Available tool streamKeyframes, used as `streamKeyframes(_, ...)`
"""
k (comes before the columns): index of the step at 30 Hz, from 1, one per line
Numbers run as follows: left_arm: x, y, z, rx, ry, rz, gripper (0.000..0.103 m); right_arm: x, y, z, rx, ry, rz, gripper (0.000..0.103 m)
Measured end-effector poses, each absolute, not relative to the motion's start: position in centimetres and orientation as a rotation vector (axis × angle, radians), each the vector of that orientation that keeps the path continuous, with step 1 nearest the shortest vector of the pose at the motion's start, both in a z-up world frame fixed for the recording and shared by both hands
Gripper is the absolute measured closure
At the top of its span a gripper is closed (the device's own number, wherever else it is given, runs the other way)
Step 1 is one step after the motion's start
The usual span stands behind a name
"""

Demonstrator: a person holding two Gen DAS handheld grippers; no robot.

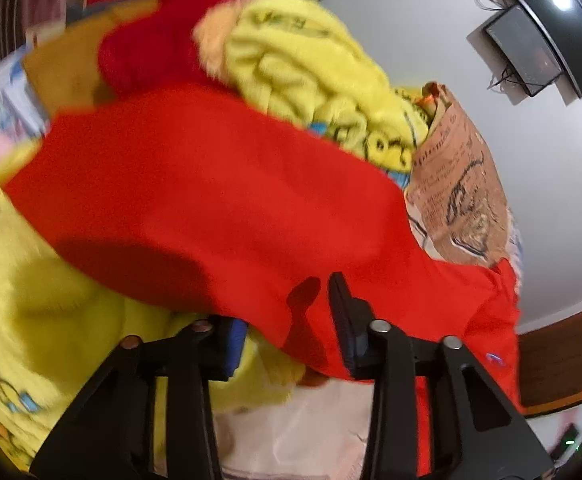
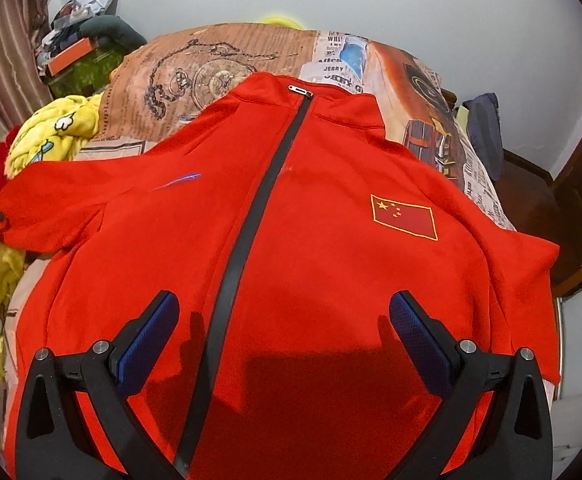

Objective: Fold large clothes
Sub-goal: 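Grasp the red jacket's sleeve with the left gripper and lift it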

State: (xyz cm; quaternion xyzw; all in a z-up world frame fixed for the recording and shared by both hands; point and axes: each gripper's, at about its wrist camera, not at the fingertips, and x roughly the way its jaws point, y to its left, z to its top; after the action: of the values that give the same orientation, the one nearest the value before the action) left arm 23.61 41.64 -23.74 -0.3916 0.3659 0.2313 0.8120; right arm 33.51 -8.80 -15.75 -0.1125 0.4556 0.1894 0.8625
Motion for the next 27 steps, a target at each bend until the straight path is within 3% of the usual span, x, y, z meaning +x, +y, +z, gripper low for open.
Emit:
streamKeyframes(2,23.7,41.4,-23.0,-0.749,0.783,0.563,0.086,33.6,-8.9,-15.6,-0.235,0.961,0.392,0.0)
streamKeyframes(6,24.2,41.0,-21.1,-0.653,0.767,0.608,0.097,33.6,-9.5,-14.8,-0.231,0.958,0.376,0.0)
streamKeyframes(19,30.5,31.6,-8.2,-0.404,0.555,0.453,0.099,33.7,-12.0,-11.5,-0.211,0.891,0.34,0.0)
streamKeyframes(27,36.2,20.7,-5.8,-0.38,0.553,0.175,0.099,33.8,-13.7,-10.7,-0.194,0.863,0.325,0.0)
